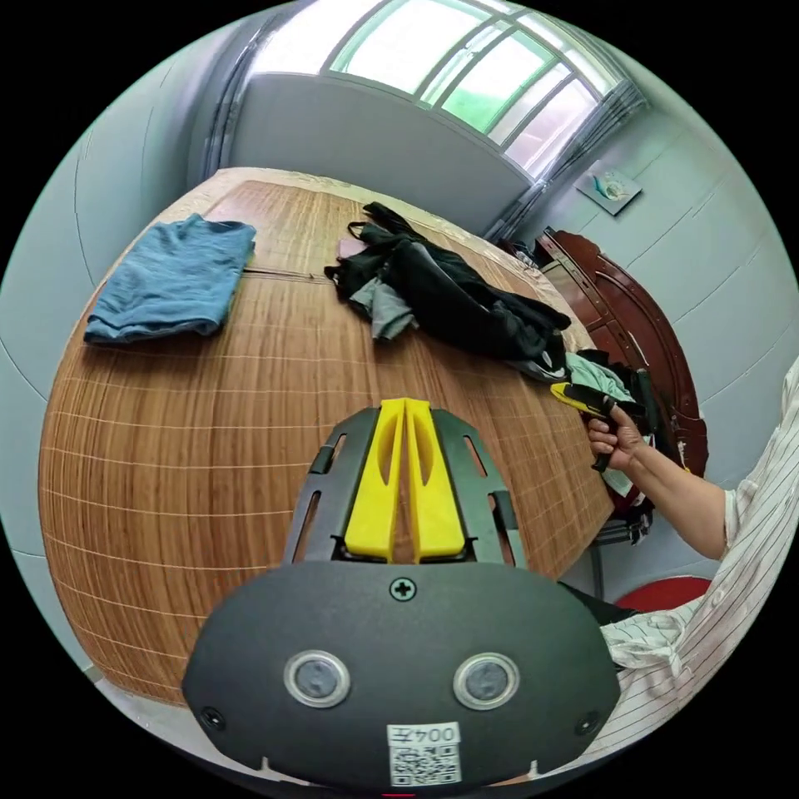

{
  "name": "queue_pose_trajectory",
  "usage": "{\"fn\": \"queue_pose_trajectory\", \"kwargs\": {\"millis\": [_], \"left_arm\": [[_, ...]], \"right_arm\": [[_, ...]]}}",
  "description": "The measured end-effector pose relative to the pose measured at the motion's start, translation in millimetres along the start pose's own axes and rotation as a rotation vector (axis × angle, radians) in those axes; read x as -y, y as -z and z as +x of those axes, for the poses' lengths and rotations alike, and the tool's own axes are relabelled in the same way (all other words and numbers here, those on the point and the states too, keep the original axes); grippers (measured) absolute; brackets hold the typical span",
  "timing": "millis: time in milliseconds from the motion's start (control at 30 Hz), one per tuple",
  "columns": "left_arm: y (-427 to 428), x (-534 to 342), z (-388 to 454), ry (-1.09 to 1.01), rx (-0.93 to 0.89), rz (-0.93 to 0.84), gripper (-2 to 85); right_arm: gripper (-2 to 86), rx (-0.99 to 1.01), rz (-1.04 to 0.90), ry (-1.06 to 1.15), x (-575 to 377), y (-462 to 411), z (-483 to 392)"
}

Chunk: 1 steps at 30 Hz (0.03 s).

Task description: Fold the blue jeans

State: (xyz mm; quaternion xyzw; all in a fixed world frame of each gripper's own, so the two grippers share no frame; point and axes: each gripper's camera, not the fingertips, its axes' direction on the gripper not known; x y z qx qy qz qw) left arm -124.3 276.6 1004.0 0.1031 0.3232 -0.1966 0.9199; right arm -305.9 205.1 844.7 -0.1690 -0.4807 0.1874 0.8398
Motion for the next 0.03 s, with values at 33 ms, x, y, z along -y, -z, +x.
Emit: {"fn": "queue_pose_trajectory", "kwargs": {"millis": [33], "left_arm": [[-2.9, 2.4, 10.1, -0.005, -0.012, -0.008, 0.3]], "right_arm": [[6.9, -0.022, 0.010, 0.007, 4.3, 18.9, 16.5]]}}
